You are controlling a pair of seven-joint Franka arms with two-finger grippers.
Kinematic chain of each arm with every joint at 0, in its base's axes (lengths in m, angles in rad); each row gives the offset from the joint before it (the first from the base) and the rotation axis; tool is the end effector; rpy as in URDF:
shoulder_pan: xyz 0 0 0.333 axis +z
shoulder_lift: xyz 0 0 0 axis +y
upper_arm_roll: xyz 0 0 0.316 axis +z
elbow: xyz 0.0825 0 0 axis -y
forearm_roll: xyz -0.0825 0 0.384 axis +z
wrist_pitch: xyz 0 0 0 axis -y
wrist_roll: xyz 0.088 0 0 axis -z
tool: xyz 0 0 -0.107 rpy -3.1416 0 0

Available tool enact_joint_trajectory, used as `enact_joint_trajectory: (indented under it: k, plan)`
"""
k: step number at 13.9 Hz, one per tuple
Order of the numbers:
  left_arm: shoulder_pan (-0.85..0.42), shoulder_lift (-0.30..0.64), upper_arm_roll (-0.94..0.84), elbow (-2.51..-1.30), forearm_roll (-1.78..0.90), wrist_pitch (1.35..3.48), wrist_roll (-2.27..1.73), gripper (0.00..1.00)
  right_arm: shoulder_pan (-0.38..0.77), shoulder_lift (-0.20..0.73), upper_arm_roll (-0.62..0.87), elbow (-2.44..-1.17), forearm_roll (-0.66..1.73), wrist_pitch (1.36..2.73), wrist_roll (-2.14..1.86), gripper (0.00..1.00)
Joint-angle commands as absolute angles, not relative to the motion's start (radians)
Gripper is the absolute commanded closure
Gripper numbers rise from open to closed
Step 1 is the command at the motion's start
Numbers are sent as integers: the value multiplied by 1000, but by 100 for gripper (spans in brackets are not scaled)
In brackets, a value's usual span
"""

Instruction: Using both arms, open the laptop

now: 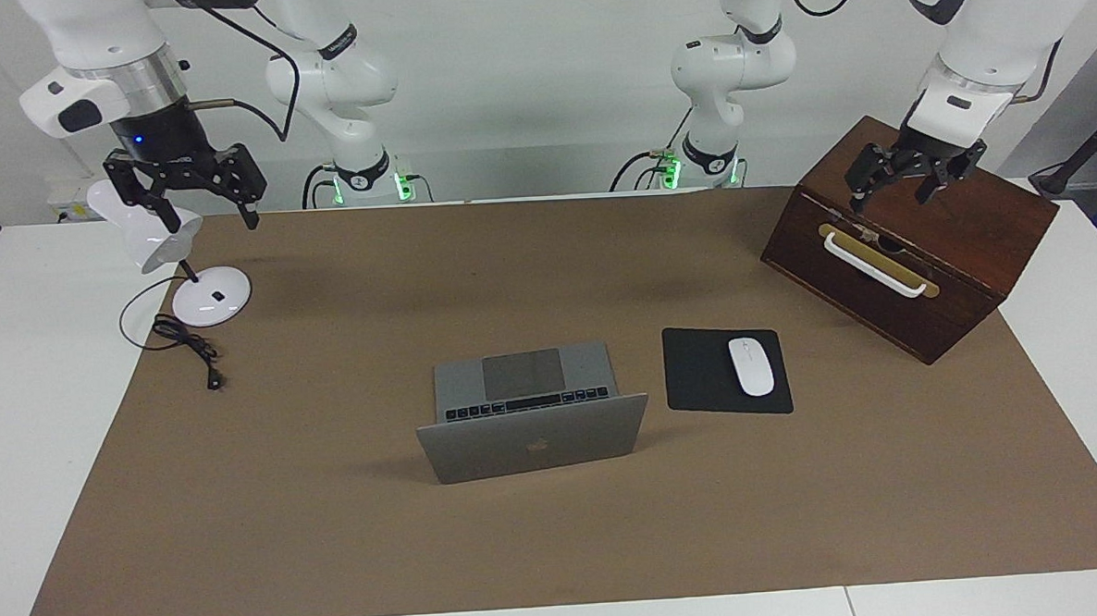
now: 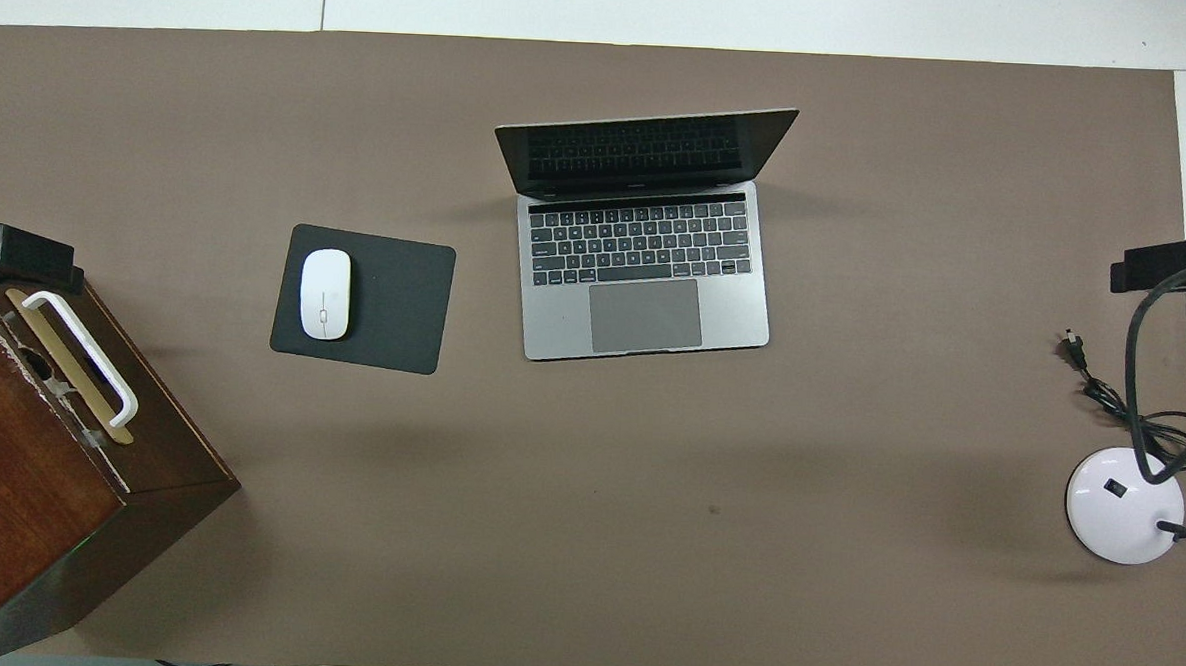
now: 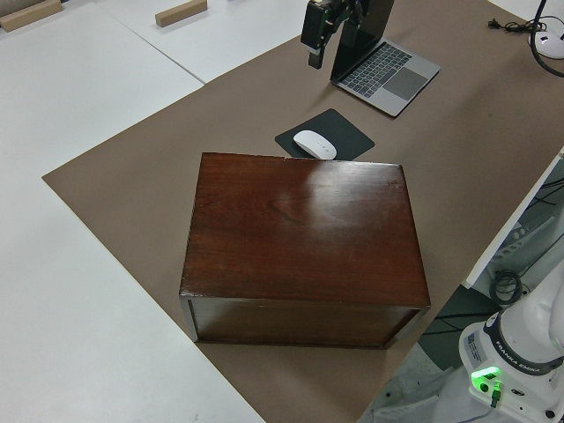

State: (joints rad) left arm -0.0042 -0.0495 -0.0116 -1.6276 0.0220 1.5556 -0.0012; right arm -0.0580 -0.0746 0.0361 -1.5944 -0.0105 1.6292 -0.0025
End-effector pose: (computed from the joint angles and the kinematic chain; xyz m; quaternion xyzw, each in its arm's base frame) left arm 0.5369 -0.0063 0.6235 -0.9998 0.0072 0.0112 0.0114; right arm 0.5371 -0.0120 0.6595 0.9984 -0.0096 0.0546 0.0073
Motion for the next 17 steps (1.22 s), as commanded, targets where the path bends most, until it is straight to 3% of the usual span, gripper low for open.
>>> enact_joint_trajectory:
  k: [1, 5, 8, 17]
  plan:
    - [15, -40, -26, -1603, 25, 1526, 20, 0, -52, -71, 26, -1603, 0, 1647, 14, 0]
    - [18, -41, -26, -1609, -2, 1529, 26, 0, -43, -64, 22, -1605, 2, 1647, 15, 0]
    - [18, -41, -26, -1609, -2, 1531, 31, 0, 46, -63, -75, -1605, 3, 1647, 31, 0]
    - [18, -43, -26, -1609, -2, 1528, 31, 0, 52, -63, -87, -1605, 2, 1647, 18, 0]
